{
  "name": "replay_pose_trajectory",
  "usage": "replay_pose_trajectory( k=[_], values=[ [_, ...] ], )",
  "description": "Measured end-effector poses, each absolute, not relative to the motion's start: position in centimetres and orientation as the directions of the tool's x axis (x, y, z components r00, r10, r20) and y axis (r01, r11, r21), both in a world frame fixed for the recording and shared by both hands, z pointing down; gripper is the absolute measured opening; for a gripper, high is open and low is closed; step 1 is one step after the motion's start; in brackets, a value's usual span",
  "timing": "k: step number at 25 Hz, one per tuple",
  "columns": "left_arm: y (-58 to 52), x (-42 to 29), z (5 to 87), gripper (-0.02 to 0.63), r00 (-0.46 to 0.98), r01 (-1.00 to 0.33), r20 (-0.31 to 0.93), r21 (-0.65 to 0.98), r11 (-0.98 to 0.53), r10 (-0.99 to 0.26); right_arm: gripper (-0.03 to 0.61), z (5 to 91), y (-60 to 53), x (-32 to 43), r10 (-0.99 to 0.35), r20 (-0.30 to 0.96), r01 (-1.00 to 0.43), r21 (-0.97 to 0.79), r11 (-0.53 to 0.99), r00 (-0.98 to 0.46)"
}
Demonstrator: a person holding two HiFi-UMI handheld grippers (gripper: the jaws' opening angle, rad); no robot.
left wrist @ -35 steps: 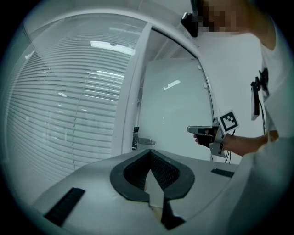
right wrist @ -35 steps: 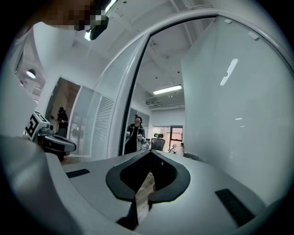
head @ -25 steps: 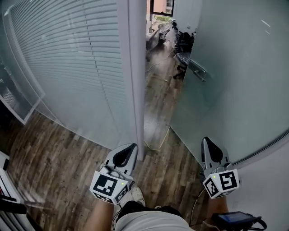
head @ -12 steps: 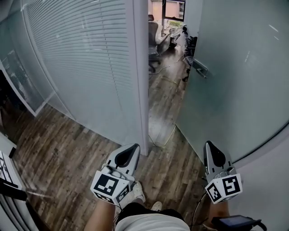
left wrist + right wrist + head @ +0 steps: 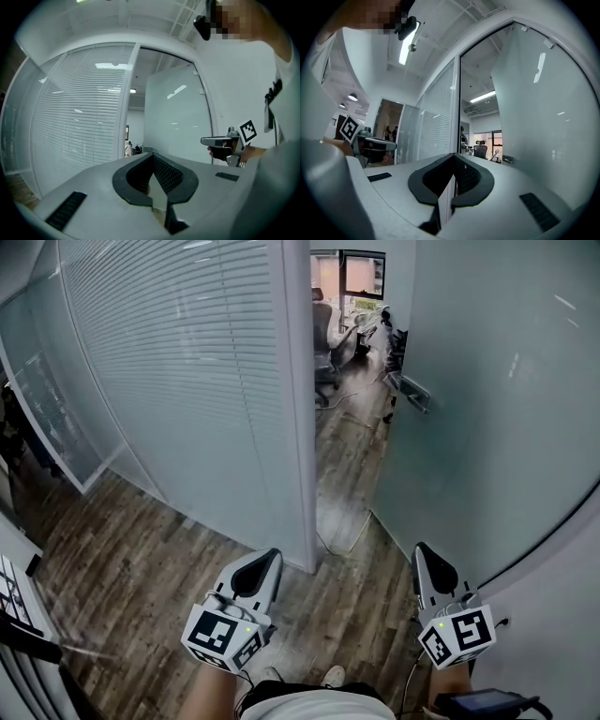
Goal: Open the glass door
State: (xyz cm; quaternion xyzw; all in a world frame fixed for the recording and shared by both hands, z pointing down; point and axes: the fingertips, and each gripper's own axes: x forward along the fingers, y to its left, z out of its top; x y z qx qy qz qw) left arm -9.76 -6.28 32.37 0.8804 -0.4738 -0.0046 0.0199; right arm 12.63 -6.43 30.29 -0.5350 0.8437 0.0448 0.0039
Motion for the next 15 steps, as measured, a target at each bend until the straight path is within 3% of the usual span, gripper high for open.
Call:
replay_pose_trajectory(
  k=[15],
  values=[
    [-4.8,-18.4,31.2,0.0,0.545,-0.838,-0.03,0.019,-0.545,-0.838,0.002,29.0,-5.5,3.2,-0.905,-0.04,-0.9,0.132,0.415,-0.423]
  ],
)
